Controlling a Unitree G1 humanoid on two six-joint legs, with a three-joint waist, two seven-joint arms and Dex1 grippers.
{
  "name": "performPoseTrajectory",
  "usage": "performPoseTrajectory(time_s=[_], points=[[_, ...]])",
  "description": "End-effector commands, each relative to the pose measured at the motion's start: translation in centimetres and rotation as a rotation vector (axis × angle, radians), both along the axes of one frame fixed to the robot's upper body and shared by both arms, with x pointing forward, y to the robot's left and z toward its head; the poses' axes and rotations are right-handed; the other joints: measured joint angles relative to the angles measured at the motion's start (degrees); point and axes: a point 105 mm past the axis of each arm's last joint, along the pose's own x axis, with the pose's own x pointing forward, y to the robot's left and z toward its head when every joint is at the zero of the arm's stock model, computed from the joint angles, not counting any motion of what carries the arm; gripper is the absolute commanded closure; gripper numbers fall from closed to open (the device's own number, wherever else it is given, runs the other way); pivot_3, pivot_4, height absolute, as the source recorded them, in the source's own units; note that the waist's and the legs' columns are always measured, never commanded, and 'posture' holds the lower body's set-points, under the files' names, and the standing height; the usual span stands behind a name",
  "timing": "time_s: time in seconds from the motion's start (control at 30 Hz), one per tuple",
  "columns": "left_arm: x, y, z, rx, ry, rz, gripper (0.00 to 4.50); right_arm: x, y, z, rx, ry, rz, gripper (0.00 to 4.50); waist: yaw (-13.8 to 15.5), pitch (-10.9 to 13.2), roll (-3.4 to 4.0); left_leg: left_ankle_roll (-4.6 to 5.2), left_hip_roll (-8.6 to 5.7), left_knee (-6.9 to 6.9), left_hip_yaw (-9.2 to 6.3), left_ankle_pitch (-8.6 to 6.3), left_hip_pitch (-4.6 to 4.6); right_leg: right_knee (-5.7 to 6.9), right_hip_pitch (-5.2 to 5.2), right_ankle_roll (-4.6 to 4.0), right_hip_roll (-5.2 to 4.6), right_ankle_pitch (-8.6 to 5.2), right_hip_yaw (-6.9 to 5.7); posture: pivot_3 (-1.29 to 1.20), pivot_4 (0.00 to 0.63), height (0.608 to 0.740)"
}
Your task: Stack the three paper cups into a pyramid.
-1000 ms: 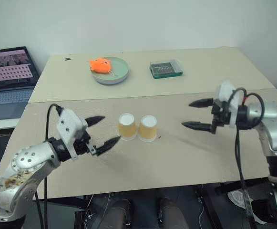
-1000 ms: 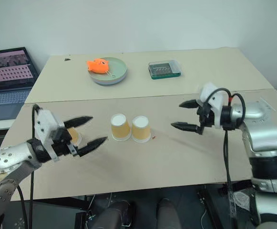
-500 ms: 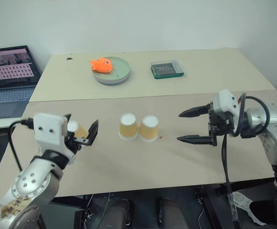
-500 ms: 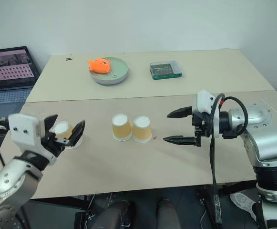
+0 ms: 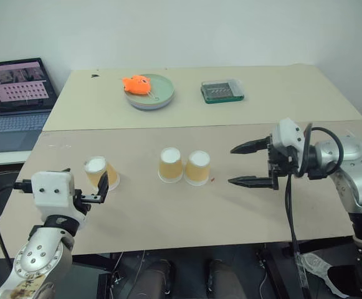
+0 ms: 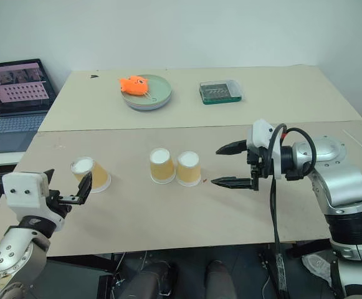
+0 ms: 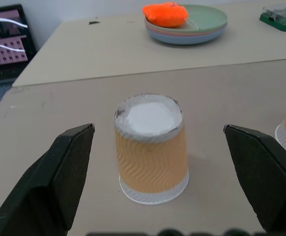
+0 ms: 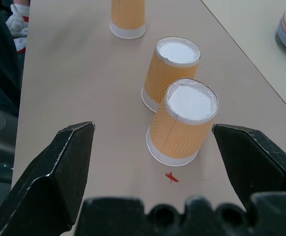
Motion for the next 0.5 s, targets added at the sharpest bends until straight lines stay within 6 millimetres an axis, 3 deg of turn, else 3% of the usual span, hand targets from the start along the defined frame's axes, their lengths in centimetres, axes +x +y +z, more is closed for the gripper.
performPoseTrajectory(time_s=[0.03, 0.13, 0.5], points=[[0.2, 0.6, 0.5, -0.002, -0.046, 0.015, 0.00, -0.4, 0.3, 1.8, 0.014, -0.075, 0.018, 0.06, 0.0, 0.0, 0.00, 0.00, 0.00, 0.00, 0.00, 0.00, 0.00, 0.00, 0.00, 0.00, 0.00, 0.00, 0.00, 0.00, 0.150, 0.740], [1.2, 0.9, -0.4, -0.003, -0.034, -0.003, 0.00, -0.5, 0.3, 1.8, 0.015, -0.080, 0.012, 0.06, 0.1, 0.0, 0.00, 0.00, -0.01, 0.00, 0.00, 0.00, -0.01, -0.01, -0.01, 0.00, -0.02, 0.00, -0.01, 0.00, 0.150, 0.740], [4.5, 0.7, -0.6, 0.061, -0.052, -0.133, 0.00, -0.9, 0.3, 2.6, 0.035, -0.098, -0.003, 0.06, 0.3, 0.0, -0.01, 0.01, -0.01, 0.00, 0.00, -0.01, -0.06, -0.02, -0.06, -0.09, 0.00, 0.07, -0.02, 0.00, 0.150, 0.740]])
